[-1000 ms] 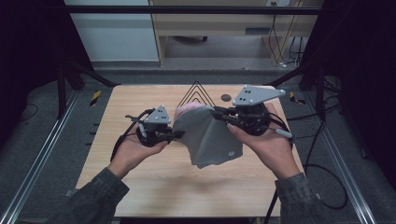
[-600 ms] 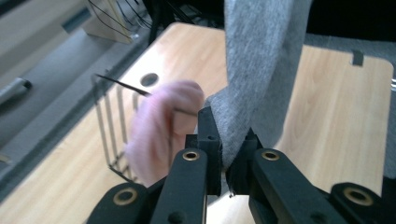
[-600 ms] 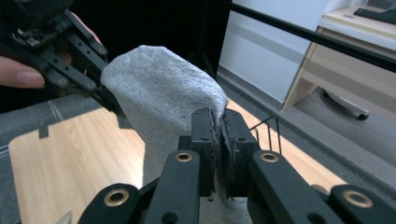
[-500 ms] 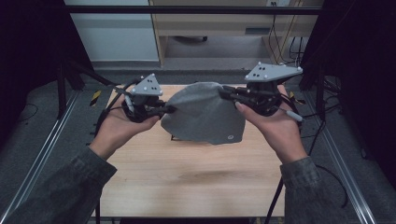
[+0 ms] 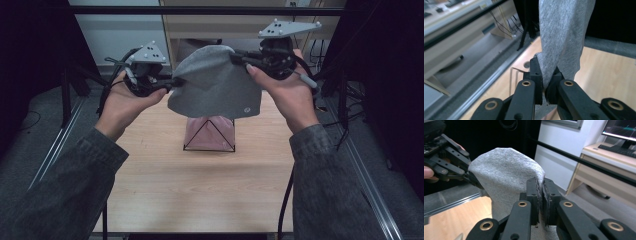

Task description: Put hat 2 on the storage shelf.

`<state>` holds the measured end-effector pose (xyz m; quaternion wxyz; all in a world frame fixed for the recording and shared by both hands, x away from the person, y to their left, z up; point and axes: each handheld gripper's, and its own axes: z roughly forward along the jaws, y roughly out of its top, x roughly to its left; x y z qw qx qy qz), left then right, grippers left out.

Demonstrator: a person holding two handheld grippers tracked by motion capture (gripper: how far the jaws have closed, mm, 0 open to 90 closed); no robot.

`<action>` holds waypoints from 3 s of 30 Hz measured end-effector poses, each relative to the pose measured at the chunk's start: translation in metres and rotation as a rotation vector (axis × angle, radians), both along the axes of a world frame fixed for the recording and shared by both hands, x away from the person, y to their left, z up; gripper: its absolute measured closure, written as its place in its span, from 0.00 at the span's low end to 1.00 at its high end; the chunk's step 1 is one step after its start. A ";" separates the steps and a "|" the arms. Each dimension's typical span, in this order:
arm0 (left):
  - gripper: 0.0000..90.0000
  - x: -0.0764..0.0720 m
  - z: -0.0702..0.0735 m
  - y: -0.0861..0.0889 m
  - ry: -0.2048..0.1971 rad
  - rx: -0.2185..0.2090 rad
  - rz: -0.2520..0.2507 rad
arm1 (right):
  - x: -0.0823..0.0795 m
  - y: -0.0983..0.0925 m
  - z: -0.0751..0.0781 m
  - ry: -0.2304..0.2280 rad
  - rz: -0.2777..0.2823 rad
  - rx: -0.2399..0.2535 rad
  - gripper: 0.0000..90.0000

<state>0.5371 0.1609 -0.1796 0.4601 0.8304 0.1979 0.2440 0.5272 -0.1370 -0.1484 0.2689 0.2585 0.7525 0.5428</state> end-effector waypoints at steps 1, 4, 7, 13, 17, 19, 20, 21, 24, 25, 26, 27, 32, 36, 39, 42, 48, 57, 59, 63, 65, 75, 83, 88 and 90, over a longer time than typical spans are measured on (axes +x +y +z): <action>0.96 0.003 0.001 0.000 -0.007 -0.004 0.005 | 0.004 0.001 0.002 -0.006 -0.005 -0.005 0.94; 0.96 0.016 0.001 0.000 -0.017 -0.014 0.023 | 0.018 0.002 0.005 -0.005 -0.021 -0.007 0.94; 0.96 0.025 0.001 -0.002 -0.043 -0.006 0.043 | 0.031 0.003 0.003 -0.006 -0.029 -0.015 0.94; 0.96 0.046 -0.012 -0.007 -0.032 -0.003 0.060 | 0.057 0.002 -0.011 0.007 -0.045 -0.008 0.94; 0.96 0.057 -0.021 -0.011 -0.020 0.010 0.064 | 0.072 0.000 -0.022 0.030 -0.057 -0.018 0.94; 0.96 0.063 -0.025 -0.013 -0.012 0.006 0.067 | 0.079 -0.001 -0.026 0.041 -0.062 -0.024 0.94; 0.96 0.065 -0.027 -0.014 -0.001 0.007 0.065 | 0.081 -0.002 -0.028 0.046 -0.063 -0.024 0.94; 0.96 0.067 -0.029 -0.014 0.004 0.007 0.064 | 0.084 -0.002 -0.029 0.052 -0.065 -0.025 0.94; 0.96 0.071 -0.033 -0.016 0.007 0.013 0.060 | 0.092 -0.003 -0.034 0.069 -0.068 -0.020 0.94; 0.96 0.073 -0.034 -0.016 0.009 0.009 0.063 | 0.094 -0.003 -0.036 0.071 -0.069 -0.021 0.94; 0.96 0.075 -0.035 -0.015 0.015 0.007 0.064 | 0.096 -0.003 -0.037 0.074 -0.069 -0.021 0.94; 0.96 0.076 -0.037 -0.015 0.021 0.006 0.067 | 0.099 -0.002 -0.039 0.077 -0.066 -0.022 0.94; 0.96 0.086 -0.049 -0.012 0.038 0.014 0.080 | 0.108 0.002 -0.050 0.093 -0.068 -0.039 0.94; 0.96 0.092 -0.058 -0.011 0.054 0.013 0.089 | 0.117 0.005 -0.061 0.114 -0.074 -0.045 0.94; 0.96 0.094 -0.063 -0.012 0.056 0.022 0.092 | 0.120 0.006 -0.066 0.116 -0.079 -0.053 0.94; 0.96 0.095 -0.068 -0.012 0.064 0.023 0.094 | 0.123 0.007 -0.069 0.125 -0.080 -0.059 0.94; 0.96 0.097 -0.079 -0.010 0.086 0.028 0.096 | 0.121 0.008 -0.079 0.138 -0.073 -0.071 0.94; 0.96 0.095 -0.094 -0.010 0.110 0.042 0.091 | 0.115 0.007 -0.097 0.165 -0.067 -0.082 0.94; 0.96 0.094 -0.098 -0.011 0.116 0.043 0.091 | 0.113 0.006 -0.104 0.177 -0.062 -0.089 0.94; 0.96 0.093 -0.106 -0.011 0.128 0.046 0.090 | 0.112 0.006 -0.118 0.198 -0.062 -0.089 0.94; 0.96 0.093 -0.109 -0.011 0.136 0.049 0.089 | 0.112 0.006 -0.123 0.208 -0.060 -0.089 0.94; 0.96 0.091 -0.133 -0.010 0.172 0.058 0.088 | 0.110 0.008 -0.142 0.238 -0.053 -0.107 0.94; 0.96 0.092 -0.147 -0.009 0.192 0.059 0.085 | 0.110 0.009 -0.154 0.262 -0.052 -0.114 0.94; 0.96 0.093 -0.153 -0.008 0.205 0.053 0.084 | 0.111 0.009 -0.160 0.275 -0.049 -0.121 0.94; 0.96 0.093 -0.155 -0.008 0.203 0.065 0.083 | 0.111 0.010 -0.164 0.282 -0.048 -0.127 0.94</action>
